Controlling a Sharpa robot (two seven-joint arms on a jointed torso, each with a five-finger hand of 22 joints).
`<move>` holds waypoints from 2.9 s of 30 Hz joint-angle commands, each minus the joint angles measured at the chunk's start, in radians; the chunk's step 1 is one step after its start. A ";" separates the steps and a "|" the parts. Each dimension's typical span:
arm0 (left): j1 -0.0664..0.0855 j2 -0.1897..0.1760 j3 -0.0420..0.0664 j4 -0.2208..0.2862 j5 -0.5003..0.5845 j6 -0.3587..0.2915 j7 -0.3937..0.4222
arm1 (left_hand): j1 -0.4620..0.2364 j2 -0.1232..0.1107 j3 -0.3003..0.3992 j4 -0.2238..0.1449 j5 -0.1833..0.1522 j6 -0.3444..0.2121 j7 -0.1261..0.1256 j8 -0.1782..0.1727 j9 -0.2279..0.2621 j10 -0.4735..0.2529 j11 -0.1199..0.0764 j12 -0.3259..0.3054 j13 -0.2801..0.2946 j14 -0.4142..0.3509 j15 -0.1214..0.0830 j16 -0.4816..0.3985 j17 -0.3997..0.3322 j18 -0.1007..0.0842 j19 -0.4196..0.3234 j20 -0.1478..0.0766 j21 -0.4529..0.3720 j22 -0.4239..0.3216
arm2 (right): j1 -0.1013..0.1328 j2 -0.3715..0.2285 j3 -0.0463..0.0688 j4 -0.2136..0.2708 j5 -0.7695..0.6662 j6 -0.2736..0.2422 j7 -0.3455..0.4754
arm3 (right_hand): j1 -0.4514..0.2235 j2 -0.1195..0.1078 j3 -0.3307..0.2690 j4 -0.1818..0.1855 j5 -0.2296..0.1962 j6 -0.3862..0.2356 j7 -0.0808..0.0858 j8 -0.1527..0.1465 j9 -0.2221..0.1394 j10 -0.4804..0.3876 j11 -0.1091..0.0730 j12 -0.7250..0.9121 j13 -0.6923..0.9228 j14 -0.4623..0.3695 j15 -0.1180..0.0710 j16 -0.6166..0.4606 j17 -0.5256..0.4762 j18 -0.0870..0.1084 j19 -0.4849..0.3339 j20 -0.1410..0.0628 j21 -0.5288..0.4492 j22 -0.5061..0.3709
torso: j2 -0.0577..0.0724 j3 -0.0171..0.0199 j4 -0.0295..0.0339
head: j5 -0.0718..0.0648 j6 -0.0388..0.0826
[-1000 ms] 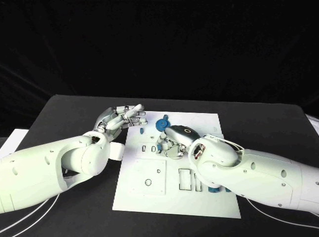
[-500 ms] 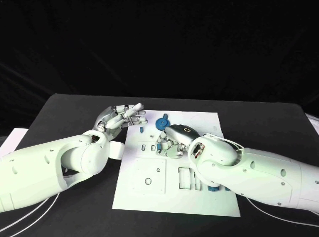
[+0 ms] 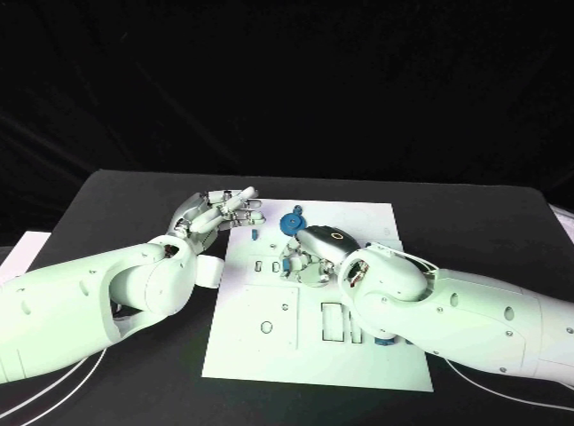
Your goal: Assemble the parts on the task board
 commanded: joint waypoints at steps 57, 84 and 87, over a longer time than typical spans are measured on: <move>0.152 0.124 -0.014 -0.089 -0.948 0.498 -1.090 | -0.149 0.024 -0.143 0.158 0.002 0.133 -0.161 0.245 0.313 0.233 -0.174 0.864 0.826 0.495 -0.193 1.354 1.377 -0.121 0.574 -0.199 1.099 1.130 | 0.225 -0.422 0.017 0.132 0.681 -0.037 0.234 | 0.062 0.057 -0.112 0.065 0.053 -0.088 0.019 0.001 -0.008 -0.053 0.016 -0.074 -0.077 0.069 0.021 -0.058 0.107 0.014 -0.032 0.021 -0.047 -0.073 | -0.051 0.0121 -0.0064 | 0.013 -0.010; 0.171 0.250 -0.031 -0.162 -0.977 0.482 -1.128 | -0.190 0.055 -0.246 0.192 0.001 0.064 -0.180 0.393 0.524 0.271 -0.190 1.003 0.975 0.495 -0.206 1.354 1.377 -0.141 0.600 -0.210 1.181 1.256 | 0.222 -0.397 0.012 0.096 0.650 -0.013 0.204 | 0.067 0.059 -0.116 0.061 0.078 -0.088 0.019 0.002 -0.008 -0.055 0.015 -0.080 -0.084 0.068 0.020 -0.063 0.102 0.014 -0.034 0.020 -0.052 -0.079 | -0.048 0.0124 -0.0062 | 0.011 -0.017; 0.174 0.258 -0.031 -0.169 -0.977 0.485 -1.128 | -0.191 0.056 -0.249 0.192 0.001 0.062 -0.181 0.395 0.529 0.271 -0.190 1.005 0.977 0.495 -0.207 1.354 1.377 -0.141 0.600 -0.210 1.182 1.259 | 0.222 -0.393 0.012 0.094 0.649 -0.009 0.203 | 0.068 0.058 -0.116 0.061 0.080 -0.088 0.019 0.002 -0.008 -0.055 0.015 -0.079 -0.084 0.068 0.020 -0.064 0.102 0.014 -0.034 0.020 -0.052 -0.080 | -0.048 0.0125 -0.0063 | 0.011 -0.019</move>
